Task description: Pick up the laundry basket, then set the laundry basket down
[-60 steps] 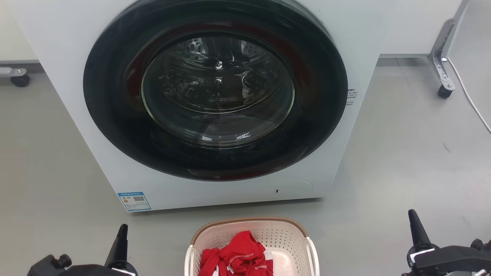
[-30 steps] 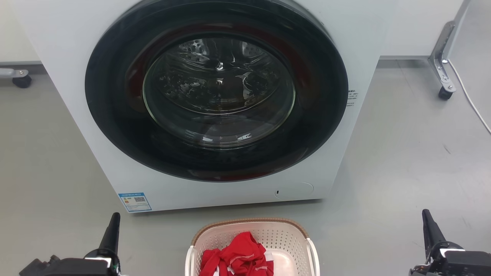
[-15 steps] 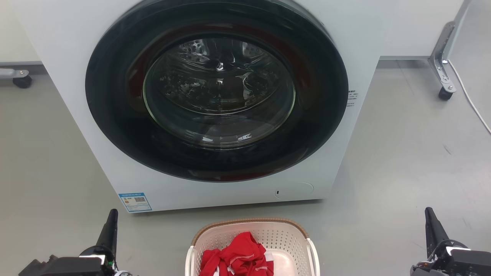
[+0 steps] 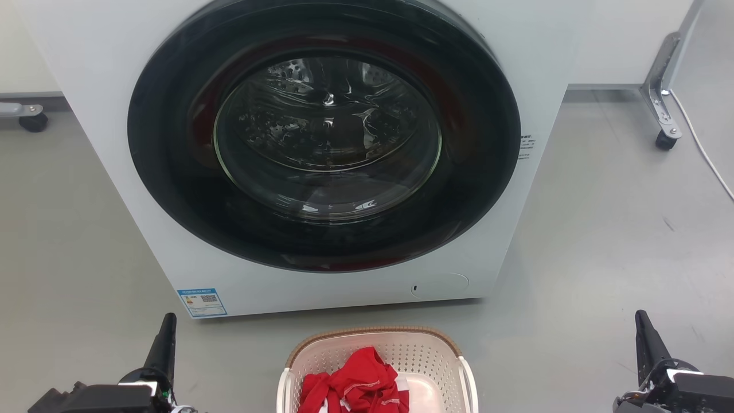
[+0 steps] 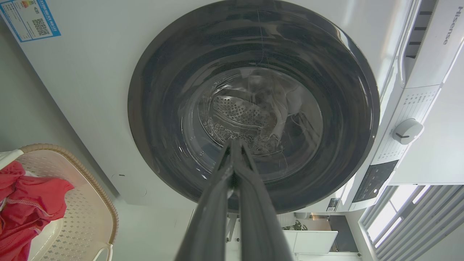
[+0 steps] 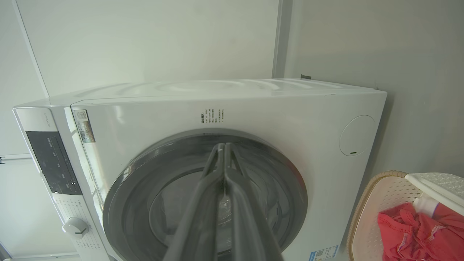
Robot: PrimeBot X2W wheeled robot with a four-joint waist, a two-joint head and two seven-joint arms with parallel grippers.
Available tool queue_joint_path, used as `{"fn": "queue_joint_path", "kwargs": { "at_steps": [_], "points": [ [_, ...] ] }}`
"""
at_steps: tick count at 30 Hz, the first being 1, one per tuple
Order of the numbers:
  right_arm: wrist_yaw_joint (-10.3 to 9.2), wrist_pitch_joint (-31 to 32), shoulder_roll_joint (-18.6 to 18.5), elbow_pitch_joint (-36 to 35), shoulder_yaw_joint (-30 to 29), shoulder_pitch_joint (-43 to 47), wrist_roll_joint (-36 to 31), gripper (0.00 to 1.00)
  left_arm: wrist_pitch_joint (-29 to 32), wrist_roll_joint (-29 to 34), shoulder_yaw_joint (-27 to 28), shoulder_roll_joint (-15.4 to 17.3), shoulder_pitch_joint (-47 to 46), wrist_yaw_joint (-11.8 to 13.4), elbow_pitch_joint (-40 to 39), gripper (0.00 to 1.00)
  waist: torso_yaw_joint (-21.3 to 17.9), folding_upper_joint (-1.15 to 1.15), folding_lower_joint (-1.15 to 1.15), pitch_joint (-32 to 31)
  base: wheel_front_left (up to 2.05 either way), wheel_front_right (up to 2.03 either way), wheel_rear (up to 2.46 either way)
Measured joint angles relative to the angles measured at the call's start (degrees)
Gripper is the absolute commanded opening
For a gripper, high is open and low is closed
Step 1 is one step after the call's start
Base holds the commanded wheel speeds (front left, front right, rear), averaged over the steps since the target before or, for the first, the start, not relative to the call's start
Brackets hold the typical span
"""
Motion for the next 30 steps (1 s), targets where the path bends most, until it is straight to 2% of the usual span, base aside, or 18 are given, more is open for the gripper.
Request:
{"fn": "queue_joint_path", "kwargs": {
  "at_steps": [30],
  "points": [
    [0.01, 0.0, 0.0, 0.0, 0.0, 0.0, 0.0, 0.0, 0.0, 0.0, 0.0, 0.0, 0.0, 0.0, 0.1, 0.0, 0.0, 0.0, 0.0, 0.0, 0.0, 0.0, 0.0]
  ]
}}
